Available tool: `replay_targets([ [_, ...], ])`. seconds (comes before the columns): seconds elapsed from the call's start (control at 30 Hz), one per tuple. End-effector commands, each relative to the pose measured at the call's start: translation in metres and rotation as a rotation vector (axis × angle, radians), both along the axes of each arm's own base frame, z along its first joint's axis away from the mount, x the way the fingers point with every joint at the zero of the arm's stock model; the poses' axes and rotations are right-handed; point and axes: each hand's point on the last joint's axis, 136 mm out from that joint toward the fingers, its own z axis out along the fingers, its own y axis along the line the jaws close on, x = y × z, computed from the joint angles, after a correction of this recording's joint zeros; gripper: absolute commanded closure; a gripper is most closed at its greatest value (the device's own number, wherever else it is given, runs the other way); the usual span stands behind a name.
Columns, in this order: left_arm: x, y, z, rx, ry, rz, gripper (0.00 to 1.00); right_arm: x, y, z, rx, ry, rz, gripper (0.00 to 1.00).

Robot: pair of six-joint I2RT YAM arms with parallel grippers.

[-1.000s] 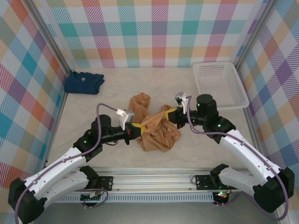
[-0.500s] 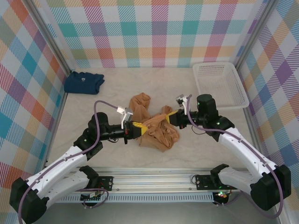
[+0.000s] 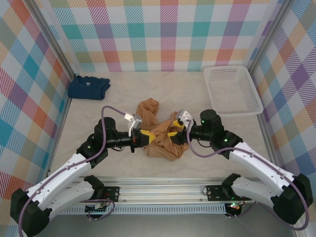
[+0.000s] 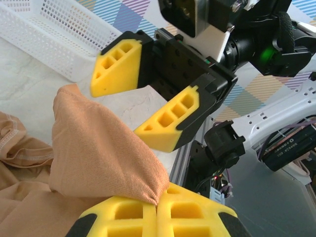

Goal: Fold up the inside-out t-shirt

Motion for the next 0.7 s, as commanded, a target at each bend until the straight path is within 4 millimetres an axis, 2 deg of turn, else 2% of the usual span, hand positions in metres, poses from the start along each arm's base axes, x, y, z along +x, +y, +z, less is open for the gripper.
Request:
replay_targets([
  [0.0,0.003,0.002,0.019,-0.015,-0.058,0.007,1.00,0.011,0.009,0.023,-0.023,-0.162,0.020,0.34],
  [0.23,0.005,-0.001,0.014,-0.005,-0.042,0.003,1.00,0.014,0.024,0.036,-0.021,-0.208,0.044,0.35],
  [0.4,0.006,0.000,0.013,-0.003,-0.040,0.010,1.00,0.009,0.033,0.033,-0.033,-0.213,0.100,0.40],
  [0.43,0.006,-0.001,0.013,-0.003,-0.040,0.009,1.00,0.008,0.035,0.032,-0.037,-0.208,0.111,0.45],
  [0.53,0.007,0.001,0.012,0.001,-0.040,0.022,1.00,0.005,0.039,0.032,-0.024,-0.194,0.139,0.69],
  [0.67,0.008,0.002,0.012,0.004,-0.037,0.031,1.00,-0.001,0.038,0.033,-0.007,-0.185,0.154,0.93],
])
